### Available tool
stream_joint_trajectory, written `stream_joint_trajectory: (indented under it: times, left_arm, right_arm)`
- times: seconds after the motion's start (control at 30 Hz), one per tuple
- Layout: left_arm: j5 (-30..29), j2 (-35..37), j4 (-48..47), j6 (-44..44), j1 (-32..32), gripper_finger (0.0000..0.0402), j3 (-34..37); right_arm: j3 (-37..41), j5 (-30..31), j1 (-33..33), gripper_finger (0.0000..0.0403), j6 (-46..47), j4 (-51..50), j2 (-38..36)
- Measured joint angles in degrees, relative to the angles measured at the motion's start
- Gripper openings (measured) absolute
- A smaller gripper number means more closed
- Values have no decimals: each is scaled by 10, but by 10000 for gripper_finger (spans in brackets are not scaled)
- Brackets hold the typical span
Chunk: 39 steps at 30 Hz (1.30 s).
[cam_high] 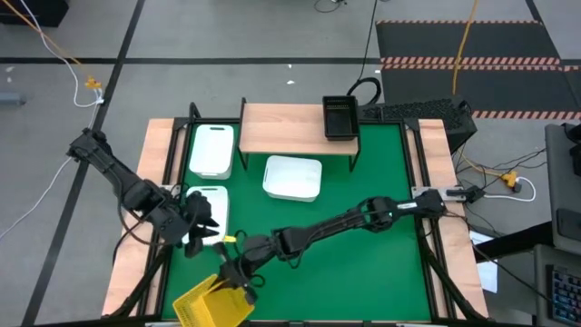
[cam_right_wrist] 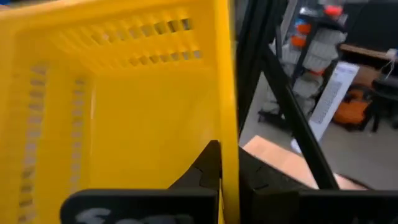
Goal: Stack baskets on shelf by color
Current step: Stack the left yellow bin on the other yellow bins
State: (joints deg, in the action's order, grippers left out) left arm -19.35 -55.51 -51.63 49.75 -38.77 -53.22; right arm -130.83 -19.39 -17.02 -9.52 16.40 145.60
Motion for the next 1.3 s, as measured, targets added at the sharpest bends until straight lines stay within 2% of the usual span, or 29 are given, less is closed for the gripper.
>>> stream_joint_trajectory:
  times: [0.17,0.3,0.47,0.57,0.7,0.77,0.83,0.9,1.07,1.3]
  left_arm:
    - [-2,-2,-35,-7,2,118,-6]
    - [25,-2,-59,20,-2,118,-6]
    - [39,-3,-60,49,-19,118,-6]
    - [40,-10,-59,68,-35,118,-7]
    - [42,-27,-54,88,-51,118,-7]
    - [44,-36,-52,103,-55,118,-7]
    - [44,-45,-53,115,-58,118,-7]
    - [45,-54,-52,124,-60,118,-7]
    - [54,-77,-42,141,-60,118,-7]
    - [99,-116,24,183,-65,118,-7]
  right_arm:
    - [1,13,3,0,-10,26,19]
    - [1,15,8,0,-18,-22,19]
    - [2,9,7,0,-61,-176,-37]
    - [0,51,-3,0,-94,-291,-94]
    - [9,88,-10,0,-70,-441,-135]
    - [49,89,-10,0,-45,-482,-142]
    - [111,92,-7,0,-13,-482,-151]
    - [180,102,-3,0,18,-465,-165]
    - [345,190,8,0,86,-422,-235]
    - [498,193,31,2,140,-338,-332]
